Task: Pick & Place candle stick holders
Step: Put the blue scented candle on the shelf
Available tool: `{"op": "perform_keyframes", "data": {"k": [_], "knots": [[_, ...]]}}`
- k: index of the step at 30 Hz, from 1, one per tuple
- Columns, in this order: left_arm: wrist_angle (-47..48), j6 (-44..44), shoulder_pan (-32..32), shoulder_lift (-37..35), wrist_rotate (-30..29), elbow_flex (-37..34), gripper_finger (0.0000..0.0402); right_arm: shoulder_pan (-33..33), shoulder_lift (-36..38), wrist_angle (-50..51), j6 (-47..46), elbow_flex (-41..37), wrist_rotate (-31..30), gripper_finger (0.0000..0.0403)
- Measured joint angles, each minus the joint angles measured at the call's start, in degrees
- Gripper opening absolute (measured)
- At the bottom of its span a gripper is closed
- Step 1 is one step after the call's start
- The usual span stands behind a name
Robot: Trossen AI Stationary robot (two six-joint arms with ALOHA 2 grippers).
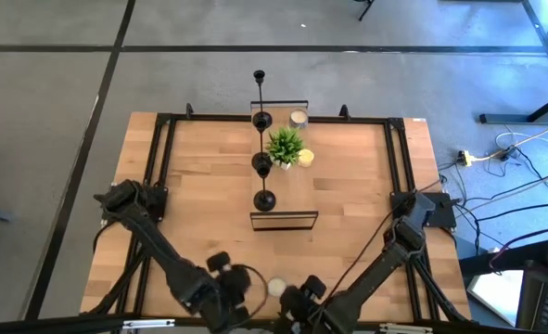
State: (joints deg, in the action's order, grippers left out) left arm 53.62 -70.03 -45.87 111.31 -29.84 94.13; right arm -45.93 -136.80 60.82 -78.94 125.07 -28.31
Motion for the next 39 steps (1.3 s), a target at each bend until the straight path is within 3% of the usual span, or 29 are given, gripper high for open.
{"op": "perform_keyframes", "data": {"k": [3, 5, 9, 14, 24, 32, 39], "knots": [[-4.7, 9.3, 1.3, 0.0, 11.2, 0.0, 0.0096, 1.5, 0.0, 5.6, -6.6, 3.0, 3.9, 0.0279], [-4.0, 11.8, 1.7, 0.0, 12.9, 0.0, 0.0098, 2.8, 0.0, 9.0, -11.8, 4.1, 7.7, 0.0279], [0.4, 11.1, 0.8, -0.8, 9.5, 0.0, 0.0099, 6.1, 0.0, 14.8, -17.5, 4.7, 17.3, 0.0279], [3.1, 7.3, -1.9, -1.1, 3.7, 0.0, 0.0095, 9.3, 0.0, 12.7, -18.2, 4.7, 23.4, 0.0279], [13.6, -6.9, -6.3, -1.1, -1.1, 0.0, 0.0092, 12.3, 0.0, 12.7, -17.9, 4.7, 21.6, 0.0279], [16.6, -22.6, -11.7, -3.2, -15.6, 0.0, 0.0076, 13.0, -0.1, 11.2, -16.6, 3.9, 21.8, 0.0279], [16.7, -25.4, -16.2, -8.2, -33.6, 0.0, 0.0062, 13.0, -0.1, 11.4, -16.6, 3.9, 22.1, 0.0275]]}}
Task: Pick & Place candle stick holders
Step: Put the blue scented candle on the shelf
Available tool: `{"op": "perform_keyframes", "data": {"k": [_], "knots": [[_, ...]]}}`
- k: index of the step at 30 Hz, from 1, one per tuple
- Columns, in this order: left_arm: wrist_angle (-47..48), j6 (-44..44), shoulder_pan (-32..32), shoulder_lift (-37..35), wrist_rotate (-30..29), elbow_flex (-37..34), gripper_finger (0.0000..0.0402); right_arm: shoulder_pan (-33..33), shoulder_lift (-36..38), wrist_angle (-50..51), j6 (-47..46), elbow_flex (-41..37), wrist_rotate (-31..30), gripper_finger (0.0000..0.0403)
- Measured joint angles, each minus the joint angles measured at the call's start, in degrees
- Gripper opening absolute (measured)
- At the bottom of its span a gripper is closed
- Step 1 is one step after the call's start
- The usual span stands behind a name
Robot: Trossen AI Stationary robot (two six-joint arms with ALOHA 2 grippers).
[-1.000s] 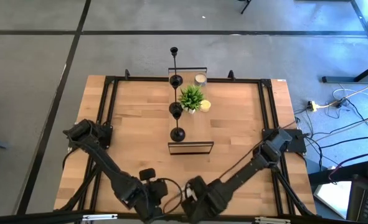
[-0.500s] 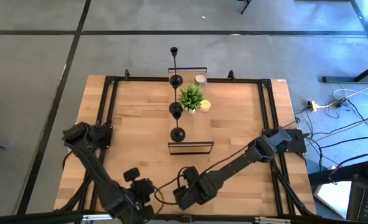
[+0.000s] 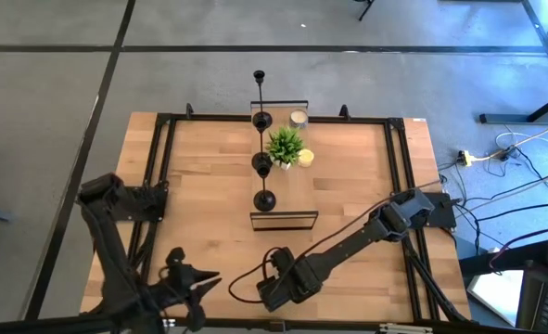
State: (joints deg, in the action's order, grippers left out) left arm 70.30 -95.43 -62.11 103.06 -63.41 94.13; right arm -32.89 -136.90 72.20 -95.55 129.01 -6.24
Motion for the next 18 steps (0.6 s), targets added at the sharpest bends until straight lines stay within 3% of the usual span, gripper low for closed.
{"op": "perform_keyframes", "data": {"k": [5, 18], "knots": [[0.0, 1.0, -1.2, -3.7, -5.3, 0.0, 0.0063, 0.1, -1.2, -1.5, 1.5, 0.0, 0.9, 0.0256], [-0.2, 4.7, -1.1, -5.4, -4.7, 0.0, 0.0072, 0.0, -2.7, -2.7, 2.1, 0.0, 3.0, 0.0233]]}}
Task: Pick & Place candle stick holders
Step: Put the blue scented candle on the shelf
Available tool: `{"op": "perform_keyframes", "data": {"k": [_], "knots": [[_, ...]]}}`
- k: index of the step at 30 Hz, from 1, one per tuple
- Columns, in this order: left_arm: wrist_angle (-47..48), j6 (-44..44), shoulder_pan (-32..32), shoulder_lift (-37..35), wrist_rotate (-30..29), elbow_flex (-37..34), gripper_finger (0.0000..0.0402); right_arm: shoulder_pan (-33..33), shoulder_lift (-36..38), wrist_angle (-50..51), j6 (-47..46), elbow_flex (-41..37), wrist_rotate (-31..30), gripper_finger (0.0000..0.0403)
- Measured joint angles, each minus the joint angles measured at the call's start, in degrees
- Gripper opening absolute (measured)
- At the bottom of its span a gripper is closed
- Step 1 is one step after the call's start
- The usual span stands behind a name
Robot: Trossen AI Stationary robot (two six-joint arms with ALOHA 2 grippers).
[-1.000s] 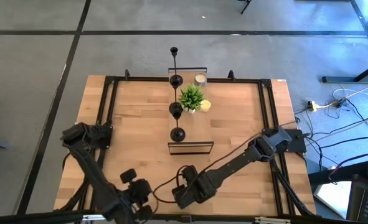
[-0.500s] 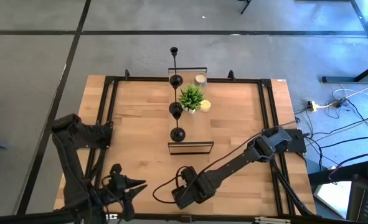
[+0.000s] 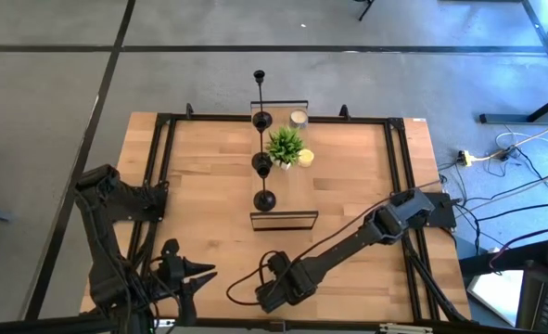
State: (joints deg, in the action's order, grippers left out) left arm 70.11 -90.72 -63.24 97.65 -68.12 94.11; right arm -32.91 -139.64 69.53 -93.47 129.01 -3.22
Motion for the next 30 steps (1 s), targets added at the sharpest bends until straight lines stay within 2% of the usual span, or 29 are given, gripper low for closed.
{"op": "perform_keyframes", "data": {"k": [24, 30], "knots": [[-0.5, 0.0, 0.0, 0.0, 0.2, 0.0, 0.0070, -0.2, -1.9, 0.7, -0.6, -0.1, 1.0, 0.0231], [-1.5, 1.5, 0.0, 0.0, 0.1, 0.0, 0.0066, -0.2, -1.9, 0.7, -1.1, 0.0, 0.9, 0.0204]]}}
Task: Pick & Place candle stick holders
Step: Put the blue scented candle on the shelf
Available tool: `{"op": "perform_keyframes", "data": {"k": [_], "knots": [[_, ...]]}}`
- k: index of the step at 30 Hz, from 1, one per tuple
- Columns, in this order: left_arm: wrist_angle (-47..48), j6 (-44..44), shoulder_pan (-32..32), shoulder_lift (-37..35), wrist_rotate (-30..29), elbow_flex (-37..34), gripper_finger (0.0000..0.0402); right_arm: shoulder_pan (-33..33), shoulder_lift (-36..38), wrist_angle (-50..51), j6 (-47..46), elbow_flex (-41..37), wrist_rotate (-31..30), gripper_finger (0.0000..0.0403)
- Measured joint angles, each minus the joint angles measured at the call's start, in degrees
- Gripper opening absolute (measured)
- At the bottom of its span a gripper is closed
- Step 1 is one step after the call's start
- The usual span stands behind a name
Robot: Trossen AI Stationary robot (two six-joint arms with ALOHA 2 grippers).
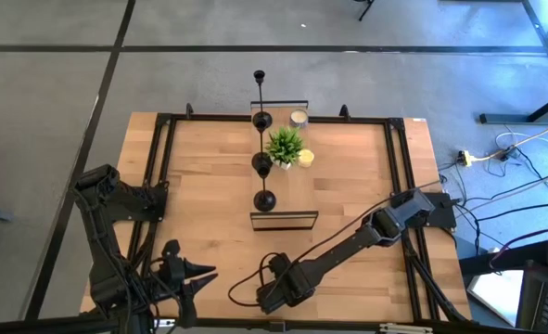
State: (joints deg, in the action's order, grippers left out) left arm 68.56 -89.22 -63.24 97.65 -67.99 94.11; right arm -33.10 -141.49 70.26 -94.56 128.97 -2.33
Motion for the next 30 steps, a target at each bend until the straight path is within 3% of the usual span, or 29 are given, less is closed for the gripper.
{"op": "perform_keyframes", "data": {"k": [10, 30], "knots": [[-1.3, 1.9, 0.0, 0.0, 0.0, 0.0, 0.0066, 0.0, 0.0, 0.0, 0.3, 0.0, -1.0, 0.0136], [-1.3, 2.0, -0.6, 0.1, 0.0, 0.0, 0.0061, 0.0, -1.2, -1.3, 0.5, 0.0, 0.0, 0.0133]]}}
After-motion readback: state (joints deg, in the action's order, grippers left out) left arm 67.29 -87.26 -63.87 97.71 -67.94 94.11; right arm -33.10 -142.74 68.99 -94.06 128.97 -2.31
